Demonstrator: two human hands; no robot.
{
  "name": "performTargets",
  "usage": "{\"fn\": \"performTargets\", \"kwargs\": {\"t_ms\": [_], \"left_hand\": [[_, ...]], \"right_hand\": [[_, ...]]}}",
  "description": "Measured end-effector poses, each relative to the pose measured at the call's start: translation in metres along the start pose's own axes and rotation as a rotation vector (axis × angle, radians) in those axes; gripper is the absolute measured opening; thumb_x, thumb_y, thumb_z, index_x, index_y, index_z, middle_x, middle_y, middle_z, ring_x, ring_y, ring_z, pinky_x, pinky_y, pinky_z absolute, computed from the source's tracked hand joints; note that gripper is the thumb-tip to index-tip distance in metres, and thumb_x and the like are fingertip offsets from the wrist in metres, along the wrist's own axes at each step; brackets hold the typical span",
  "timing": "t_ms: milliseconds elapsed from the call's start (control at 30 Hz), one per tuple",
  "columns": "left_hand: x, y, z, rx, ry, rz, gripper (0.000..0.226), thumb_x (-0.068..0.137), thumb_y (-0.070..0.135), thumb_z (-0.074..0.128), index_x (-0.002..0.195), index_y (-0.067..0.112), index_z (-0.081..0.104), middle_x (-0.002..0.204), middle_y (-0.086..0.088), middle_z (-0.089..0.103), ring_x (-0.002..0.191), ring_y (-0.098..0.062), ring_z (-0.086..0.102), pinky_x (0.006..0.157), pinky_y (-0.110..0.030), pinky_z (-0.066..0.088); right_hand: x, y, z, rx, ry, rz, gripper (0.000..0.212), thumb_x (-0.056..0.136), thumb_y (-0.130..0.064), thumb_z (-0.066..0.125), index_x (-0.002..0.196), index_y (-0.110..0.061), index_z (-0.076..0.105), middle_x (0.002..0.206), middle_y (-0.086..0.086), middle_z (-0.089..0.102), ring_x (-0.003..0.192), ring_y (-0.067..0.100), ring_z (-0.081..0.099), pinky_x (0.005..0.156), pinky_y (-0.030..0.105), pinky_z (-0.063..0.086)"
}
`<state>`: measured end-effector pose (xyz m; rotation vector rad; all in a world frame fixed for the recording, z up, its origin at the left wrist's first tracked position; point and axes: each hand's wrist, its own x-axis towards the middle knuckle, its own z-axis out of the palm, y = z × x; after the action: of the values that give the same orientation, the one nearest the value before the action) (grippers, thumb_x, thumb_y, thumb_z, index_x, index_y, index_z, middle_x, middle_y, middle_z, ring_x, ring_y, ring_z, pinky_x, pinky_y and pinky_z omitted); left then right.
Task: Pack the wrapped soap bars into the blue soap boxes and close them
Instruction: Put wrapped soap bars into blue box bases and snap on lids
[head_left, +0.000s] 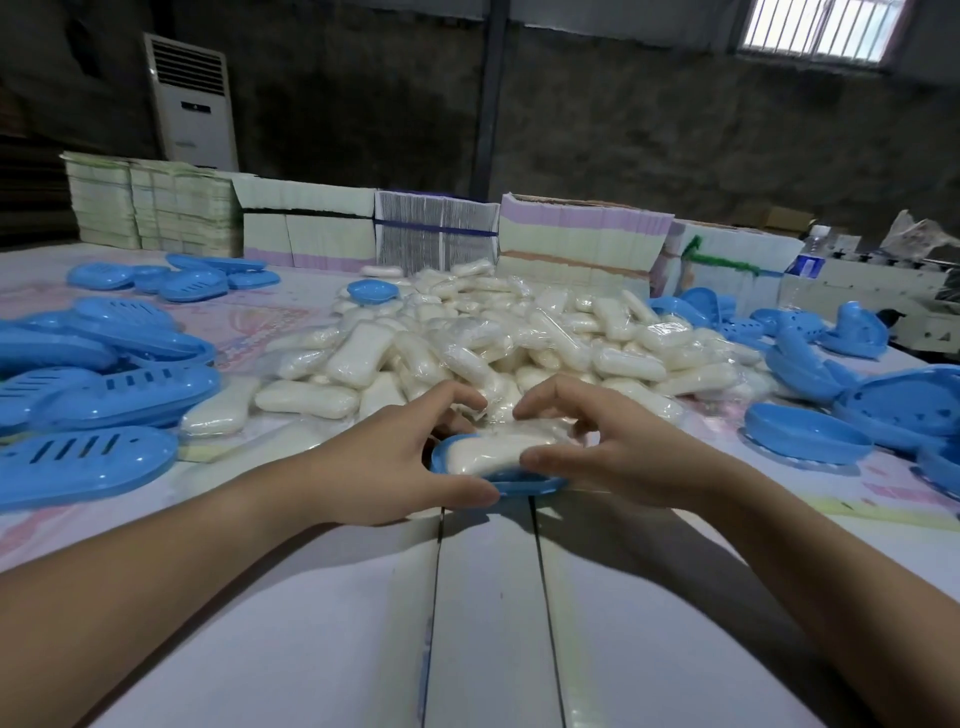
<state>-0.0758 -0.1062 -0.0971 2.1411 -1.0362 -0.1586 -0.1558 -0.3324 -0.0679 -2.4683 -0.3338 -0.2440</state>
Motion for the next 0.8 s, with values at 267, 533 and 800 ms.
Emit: {"fn": "performTargets", "kwargs": {"t_ms": [267, 533, 800], "left_hand": [[0.0, -0.001, 0.001, 0.001, -0.007, 0.022, 0.074, 0.056, 0.069, 0.07, 0.122, 0.048, 0.045, 0.111, 0.026, 0.065, 0.102, 0.008, 0.058, 0.085, -0.011, 0.044], [0.0, -0.001, 0.001, 0.003, 0.002, 0.038, 0.069, 0.058, 0.068, 0.069, 0.119, 0.051, 0.046, 0.109, 0.035, 0.061, 0.104, 0.005, 0.059, 0.087, -0.013, 0.046], [0.002, -0.007, 0.004, 0.042, 0.021, 0.039, 0.056, 0.077, 0.046, 0.082, 0.121, 0.051, 0.048, 0.117, 0.028, 0.061, 0.106, 0.011, 0.057, 0.085, -0.003, 0.041]], "right_hand": [[-0.002, 0.005, -0.008, 0.0, 0.043, 0.075, 0.009, 0.073, -0.022, 0.081, 0.081, -0.025, 0.077, 0.09, -0.002, 0.072, 0.073, 0.019, 0.061, 0.068, 0.032, 0.048], [0.001, 0.009, -0.004, 0.03, 0.053, 0.026, 0.01, 0.075, -0.016, 0.08, 0.082, -0.022, 0.078, 0.084, -0.007, 0.074, 0.068, -0.002, 0.059, 0.062, 0.012, 0.041], [0.0, 0.026, -0.032, -0.104, 0.278, 0.152, 0.008, 0.082, -0.022, 0.072, 0.088, -0.027, 0.074, 0.083, -0.014, 0.07, 0.074, 0.002, 0.062, 0.068, 0.015, 0.045]]}}
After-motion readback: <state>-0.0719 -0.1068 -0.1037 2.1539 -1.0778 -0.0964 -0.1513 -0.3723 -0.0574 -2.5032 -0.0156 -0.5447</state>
